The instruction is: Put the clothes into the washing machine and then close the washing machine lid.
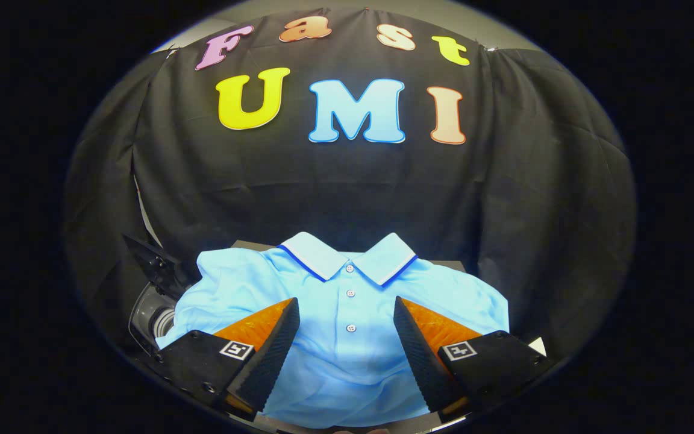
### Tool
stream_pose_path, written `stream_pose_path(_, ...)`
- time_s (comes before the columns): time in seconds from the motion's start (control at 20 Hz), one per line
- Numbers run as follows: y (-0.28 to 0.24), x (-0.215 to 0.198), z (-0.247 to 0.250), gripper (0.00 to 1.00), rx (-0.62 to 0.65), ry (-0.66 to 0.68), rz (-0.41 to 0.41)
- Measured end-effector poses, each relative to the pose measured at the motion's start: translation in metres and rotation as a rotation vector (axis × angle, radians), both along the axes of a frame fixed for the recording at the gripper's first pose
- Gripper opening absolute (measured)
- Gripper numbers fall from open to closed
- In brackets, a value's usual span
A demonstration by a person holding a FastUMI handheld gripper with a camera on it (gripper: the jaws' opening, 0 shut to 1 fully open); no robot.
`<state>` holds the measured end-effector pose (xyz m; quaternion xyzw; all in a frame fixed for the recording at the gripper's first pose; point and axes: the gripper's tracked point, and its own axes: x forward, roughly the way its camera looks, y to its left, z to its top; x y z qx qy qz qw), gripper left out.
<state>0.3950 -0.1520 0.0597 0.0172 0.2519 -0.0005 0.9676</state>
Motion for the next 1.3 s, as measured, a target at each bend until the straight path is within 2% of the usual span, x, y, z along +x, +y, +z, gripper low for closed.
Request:
stream_pose_path(0.3, 0.016, 0.009, -0.017, 0.98, 0.000, 0.040, 0.040)
stream_pose_path(0.5, 0.019, 0.005, -0.043, 0.98, 0.026, 0.130, 0.057)
stream_pose_path(0.6, 0.018, 0.005, -0.041, 0.98, 0.068, 0.135, 0.049)
stream_pose_path(1.25, 0.023, 0.008, -0.041, 0.94, 0.065, 0.120, 0.091)
stream_pose_path(1.3, 0.027, 0.009, -0.045, 0.71, 0.082, 0.105, 0.107)
